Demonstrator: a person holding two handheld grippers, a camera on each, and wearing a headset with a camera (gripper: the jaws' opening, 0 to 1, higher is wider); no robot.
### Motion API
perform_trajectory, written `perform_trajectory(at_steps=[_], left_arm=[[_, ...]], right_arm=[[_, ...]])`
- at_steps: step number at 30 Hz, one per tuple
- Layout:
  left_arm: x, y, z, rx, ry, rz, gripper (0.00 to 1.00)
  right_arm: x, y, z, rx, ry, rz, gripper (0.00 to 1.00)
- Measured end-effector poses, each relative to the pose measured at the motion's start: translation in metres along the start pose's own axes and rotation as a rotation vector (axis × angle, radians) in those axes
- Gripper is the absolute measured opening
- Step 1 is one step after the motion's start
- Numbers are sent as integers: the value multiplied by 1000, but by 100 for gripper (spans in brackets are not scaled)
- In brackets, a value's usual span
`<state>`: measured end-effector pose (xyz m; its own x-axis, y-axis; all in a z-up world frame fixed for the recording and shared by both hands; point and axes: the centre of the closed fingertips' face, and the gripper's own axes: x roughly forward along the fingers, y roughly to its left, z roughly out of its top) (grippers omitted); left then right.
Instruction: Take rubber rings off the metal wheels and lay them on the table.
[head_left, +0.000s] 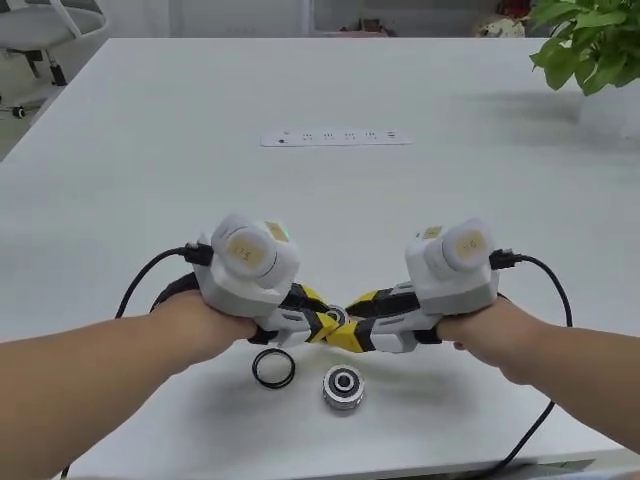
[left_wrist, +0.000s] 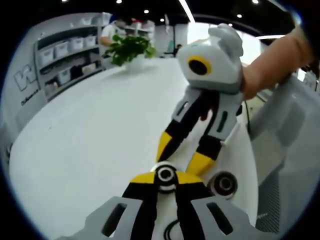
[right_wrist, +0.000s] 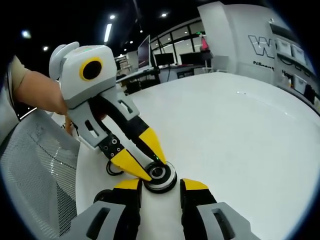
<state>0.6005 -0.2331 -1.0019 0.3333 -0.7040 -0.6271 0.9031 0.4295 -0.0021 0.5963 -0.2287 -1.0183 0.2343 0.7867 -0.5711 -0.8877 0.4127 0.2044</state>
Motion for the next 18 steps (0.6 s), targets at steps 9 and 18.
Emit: perform_trajectory(at_steps=[9, 18], left_arm=[[0, 0, 0, -1, 1, 3, 13], [0, -1, -1, -5, -1, 8, 13]], right_arm=[[-4, 2, -2, 2, -5, 5, 22], [-8, 3, -6, -5, 3, 5, 16]])
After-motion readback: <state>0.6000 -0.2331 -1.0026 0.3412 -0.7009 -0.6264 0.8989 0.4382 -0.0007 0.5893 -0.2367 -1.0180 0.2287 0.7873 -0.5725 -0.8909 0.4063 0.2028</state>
